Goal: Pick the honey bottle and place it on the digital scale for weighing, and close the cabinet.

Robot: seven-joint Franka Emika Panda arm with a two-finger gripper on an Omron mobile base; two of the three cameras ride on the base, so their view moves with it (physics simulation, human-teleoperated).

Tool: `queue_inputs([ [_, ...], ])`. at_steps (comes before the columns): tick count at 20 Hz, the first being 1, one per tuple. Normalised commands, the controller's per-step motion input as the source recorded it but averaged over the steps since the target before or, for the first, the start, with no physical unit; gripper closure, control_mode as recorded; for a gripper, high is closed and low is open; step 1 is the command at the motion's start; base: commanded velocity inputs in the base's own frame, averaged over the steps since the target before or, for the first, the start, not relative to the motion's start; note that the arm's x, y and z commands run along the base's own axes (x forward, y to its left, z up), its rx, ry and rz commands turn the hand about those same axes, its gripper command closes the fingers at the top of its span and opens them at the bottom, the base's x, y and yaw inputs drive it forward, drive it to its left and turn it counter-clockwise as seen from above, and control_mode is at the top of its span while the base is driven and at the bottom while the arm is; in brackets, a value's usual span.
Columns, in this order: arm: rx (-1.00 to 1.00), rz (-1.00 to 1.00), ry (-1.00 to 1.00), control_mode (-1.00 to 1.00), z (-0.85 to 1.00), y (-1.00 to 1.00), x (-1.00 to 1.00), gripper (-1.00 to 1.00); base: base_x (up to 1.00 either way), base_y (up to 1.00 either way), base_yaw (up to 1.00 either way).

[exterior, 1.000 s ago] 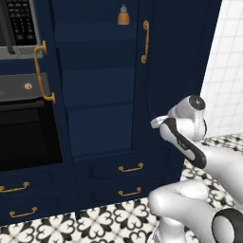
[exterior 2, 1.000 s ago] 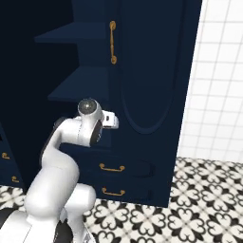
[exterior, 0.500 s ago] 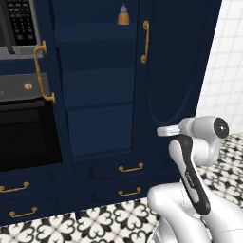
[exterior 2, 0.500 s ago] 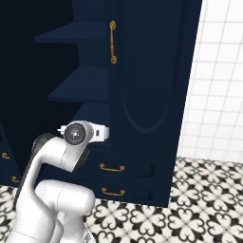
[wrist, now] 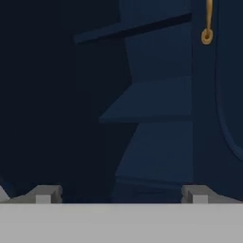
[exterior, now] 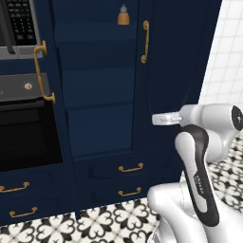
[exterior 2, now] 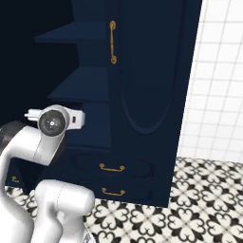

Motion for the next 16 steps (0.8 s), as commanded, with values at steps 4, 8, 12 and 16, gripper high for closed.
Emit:
queue_inputs([
  [4,0.29,0.00,-0.13,-1.00,-0.39,1.00,-1.00,-1.00,0.00,0.00,0.00],
  [8,0.35,0.00,-0.02,-1.00,-0.40,0.93,-1.00,-1.00,0.00,0.00,0.00],
  [12,0.36,0.00,-0.09,-1.00,-0.57,1.00,-0.97,-1.00,0.00,0.00,0.00],
  [16,0.29,0.00,-0.13,-1.00,-0.72,1.00,-0.72,-1.00,0.00,0.00,0.00],
])
